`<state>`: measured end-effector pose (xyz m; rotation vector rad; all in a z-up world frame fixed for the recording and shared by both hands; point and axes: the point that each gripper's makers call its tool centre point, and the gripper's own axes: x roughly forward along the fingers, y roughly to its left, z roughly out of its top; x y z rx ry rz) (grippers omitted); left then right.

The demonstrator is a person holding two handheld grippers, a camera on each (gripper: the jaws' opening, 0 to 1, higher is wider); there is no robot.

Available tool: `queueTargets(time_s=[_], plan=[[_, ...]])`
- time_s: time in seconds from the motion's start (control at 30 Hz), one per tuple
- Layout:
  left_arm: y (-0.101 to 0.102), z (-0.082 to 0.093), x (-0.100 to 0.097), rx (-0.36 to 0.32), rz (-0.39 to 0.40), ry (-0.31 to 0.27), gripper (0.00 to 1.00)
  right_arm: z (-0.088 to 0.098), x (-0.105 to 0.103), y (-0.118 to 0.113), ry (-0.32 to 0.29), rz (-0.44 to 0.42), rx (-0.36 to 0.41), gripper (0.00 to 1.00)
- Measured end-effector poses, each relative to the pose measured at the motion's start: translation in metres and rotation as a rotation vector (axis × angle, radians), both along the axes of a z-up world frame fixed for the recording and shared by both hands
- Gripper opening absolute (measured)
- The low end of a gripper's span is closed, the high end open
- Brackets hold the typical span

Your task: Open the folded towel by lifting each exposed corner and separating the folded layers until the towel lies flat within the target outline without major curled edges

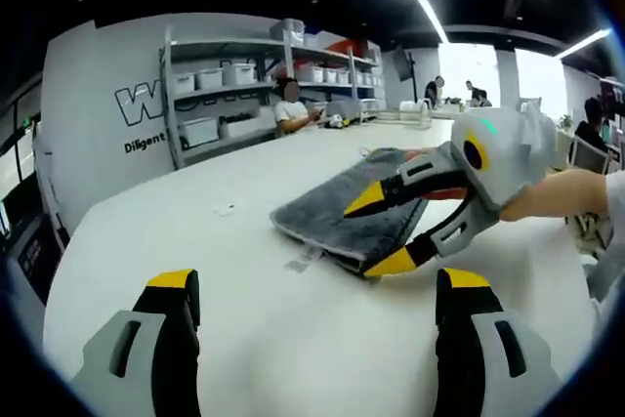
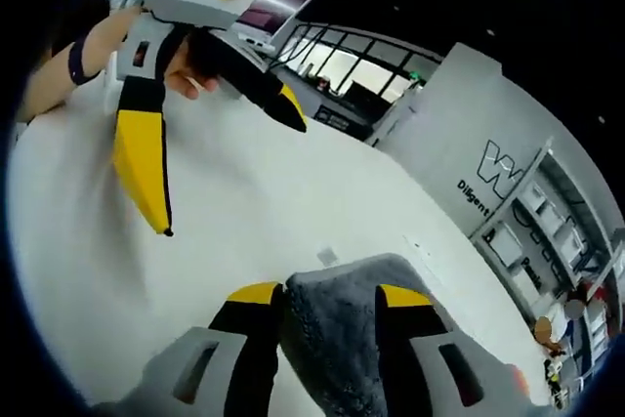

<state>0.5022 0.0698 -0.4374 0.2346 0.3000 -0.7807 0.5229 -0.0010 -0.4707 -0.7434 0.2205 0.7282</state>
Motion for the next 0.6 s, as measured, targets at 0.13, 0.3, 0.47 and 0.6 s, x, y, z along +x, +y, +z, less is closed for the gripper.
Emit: queueTargets(time_s=[0.13, 0.3, 0.47, 0.6], plan=[[0.001, -0.004, 0.001, 0.011, 0.003, 0.01, 0.99, -0.006, -0.001, 0.002, 0.013, 0.011, -0.014, 0.32], [0.002, -0.007, 0.002, 0.018, 0.009, 0.014, 0.99, -0.01, -0.005, 0.005, 0.008, 0.035, -0.025, 0.24], [0.003, -0.007, 0.002, 0.019, 0.015, 0.016, 0.99, -0.012, -0.005, 0.006, 0.019, 0.036, -0.004, 0.11], [0.004, -0.008, 0.003, 0.019, 0.019, 0.019, 0.99, -0.009, -0.003, 0.004, 0.035, 0.024, 0.039, 0.02]])
